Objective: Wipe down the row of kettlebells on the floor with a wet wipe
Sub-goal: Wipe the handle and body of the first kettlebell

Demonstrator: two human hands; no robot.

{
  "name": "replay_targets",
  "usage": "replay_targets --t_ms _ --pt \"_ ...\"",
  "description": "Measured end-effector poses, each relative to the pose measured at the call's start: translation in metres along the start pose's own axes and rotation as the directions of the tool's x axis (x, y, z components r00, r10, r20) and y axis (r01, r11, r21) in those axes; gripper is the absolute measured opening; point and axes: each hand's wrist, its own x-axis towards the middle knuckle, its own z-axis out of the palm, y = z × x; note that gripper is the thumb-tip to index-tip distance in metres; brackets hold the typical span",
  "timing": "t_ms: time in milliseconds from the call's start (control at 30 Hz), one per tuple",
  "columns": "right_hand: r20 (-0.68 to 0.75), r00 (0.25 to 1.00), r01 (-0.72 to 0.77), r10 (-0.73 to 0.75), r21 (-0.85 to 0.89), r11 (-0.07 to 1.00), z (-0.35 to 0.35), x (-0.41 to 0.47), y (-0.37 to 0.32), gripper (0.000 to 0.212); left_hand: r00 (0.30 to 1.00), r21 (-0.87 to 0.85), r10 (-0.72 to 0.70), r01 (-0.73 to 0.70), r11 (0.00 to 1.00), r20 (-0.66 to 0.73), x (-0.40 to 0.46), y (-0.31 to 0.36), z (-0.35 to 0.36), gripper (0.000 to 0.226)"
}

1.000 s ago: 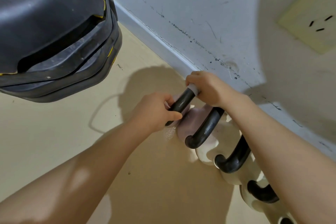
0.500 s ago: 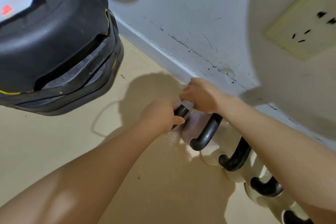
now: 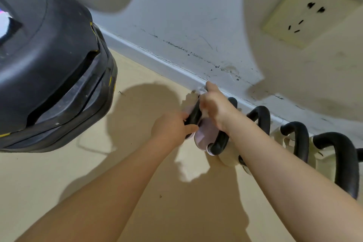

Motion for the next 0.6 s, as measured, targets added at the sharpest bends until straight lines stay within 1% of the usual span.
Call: replay_targets --t_ms 33,67,100,133,167,200,267,300,333,367,400,433,467,533,567,600 --pt "0.006 0.996 -0.093 0.093 0.202 0.975 0.006 -0.003 -0.001 0.029 1.0 -0.011 0.01 -0.01 1.0 -0.002 0.0 -0.001 -0.001 0.021" --pt "0.018 0.987 -0.157 0.16 0.328 0.932 0.01 0.0 0.002 0.059 1.0 -0.013 0.023 -0.023 1.0 -0.003 0.0 -0.001 -0.001 0.022" --pt "0.0 0.981 -0.181 0.194 0.365 0.913 0.013 0.0 0.0 0.089 0.999 -0.004 0.034 -0.034 0.999 -0.006 -0.001 -0.001 -0.001 0.021" --pt "-0.054 0.982 -0.152 0.179 0.325 0.933 0.017 -0.004 -0.004 0.104 0.999 0.007 0.041 -0.041 0.999 -0.011 -0.001 -0.002 -0.001 0.019" --pt "-0.145 0.98 -0.096 0.134 0.243 0.965 0.024 -0.006 -0.003 0.104 0.999 0.017 0.048 -0.047 0.999 -0.013 -0.001 -0.002 -0.001 0.017" --pt "-0.214 0.972 -0.052 0.092 0.185 0.981 0.032 -0.011 -0.003 0.099 0.998 0.026 0.055 -0.055 0.998 -0.01 -0.002 -0.002 -0.001 0.014" --pt "-0.266 0.964 0.006 0.023 0.107 0.994 0.043 -0.025 0.013 0.082 0.997 0.058 0.076 -0.075 0.995 -0.008 -0.003 -0.003 -0.001 0.012" --pt "-0.263 0.964 0.006 0.024 0.116 0.993 0.047 -0.035 0.022 0.066 0.996 0.081 0.087 -0.086 0.993 -0.017 -0.003 -0.004 -0.001 0.013" --pt "-0.249 0.967 -0.008 0.046 0.153 0.988 0.048 -0.04 0.03 0.042 0.995 0.098 0.095 -0.092 0.991 -0.027 -0.004 -0.005 0.0 0.016" --pt "-0.228 0.97 -0.038 0.083 0.196 0.98 0.045 -0.039 0.031 0.027 0.994 0.105 0.101 -0.097 0.99 -0.031 -0.005 -0.007 0.001 0.018" --pt "-0.213 0.969 -0.085 0.129 0.205 0.975 0.04 -0.037 0.024 0.026 0.994 0.102 0.105 -0.102 0.99 -0.028 -0.006 -0.01 0.001 0.02" --pt "-0.211 0.965 -0.115 0.156 0.195 0.974 0.034 -0.029 0.016 0.031 0.994 0.09 0.109 -0.107 0.99 -0.011 -0.006 -0.014 0.002 0.021" --pt "-0.238 0.958 -0.108 0.159 0.214 0.971 0.028 -0.021 0.007 0.035 0.994 0.058 0.108 -0.109 0.992 0.017 -0.007 -0.018 0.002 0.024" --pt "-0.253 0.947 -0.103 0.2 0.351 0.931 0.028 -0.006 -0.005 0.039 0.993 -0.041 0.102 -0.1 0.994 0.061 -0.007 -0.025 -0.001 0.029" --pt "-0.254 0.946 -0.108 0.203 0.344 0.933 0.031 -0.004 0.001 0.038 0.992 -0.059 0.109 -0.105 0.993 0.067 -0.005 -0.026 -0.001 0.029" --pt "-0.239 0.951 -0.12 0.196 0.298 0.947 0.035 -0.008 0.009 0.038 0.99 -0.046 0.121 -0.118 0.992 0.066 -0.004 -0.026 -0.001 0.026"
